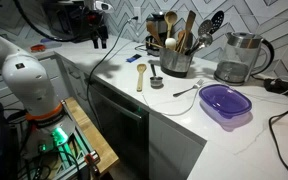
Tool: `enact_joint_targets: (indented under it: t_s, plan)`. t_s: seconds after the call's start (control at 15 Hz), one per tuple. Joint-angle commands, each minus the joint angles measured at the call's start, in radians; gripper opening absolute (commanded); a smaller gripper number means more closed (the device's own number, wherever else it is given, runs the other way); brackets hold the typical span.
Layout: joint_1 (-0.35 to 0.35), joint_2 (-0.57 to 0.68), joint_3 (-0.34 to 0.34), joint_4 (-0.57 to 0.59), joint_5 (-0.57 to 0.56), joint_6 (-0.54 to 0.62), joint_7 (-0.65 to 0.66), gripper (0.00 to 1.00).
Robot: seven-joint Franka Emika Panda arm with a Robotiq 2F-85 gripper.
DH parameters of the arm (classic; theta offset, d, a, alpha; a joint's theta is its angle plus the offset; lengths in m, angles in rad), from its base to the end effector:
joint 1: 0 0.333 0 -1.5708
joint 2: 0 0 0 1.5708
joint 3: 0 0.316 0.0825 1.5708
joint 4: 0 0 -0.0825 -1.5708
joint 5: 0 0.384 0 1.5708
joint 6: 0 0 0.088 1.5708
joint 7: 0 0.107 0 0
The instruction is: Remove the white cooking utensil from the metal utensil holding bucket and put it on the counter top
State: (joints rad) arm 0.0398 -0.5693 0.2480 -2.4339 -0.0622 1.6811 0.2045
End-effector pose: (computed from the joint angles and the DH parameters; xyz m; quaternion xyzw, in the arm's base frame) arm 0.3451 0.1027 0.4847 0.9902 0.0224 -0.0745 0.1161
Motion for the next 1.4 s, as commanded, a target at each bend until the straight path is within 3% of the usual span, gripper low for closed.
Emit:
enact_joint_targets:
  t_s: [0.0, 0.67, 1.0, 1.33]
  plan:
    - [0.027, 0.004, -0.022, 0.002, -0.011, -0.002, 0.012, 1.00]
    - [0.015, -0.001, -0.019, 0.007, -0.035, 0.005, 0.027, 1.00]
    - [-0.033, -0.039, -0.028, 0.022, -0.242, 0.175, 0.090, 1.00]
    - [-0.076, -0.064, -0.089, -0.013, -0.355, 0.405, 0.085, 1.00]
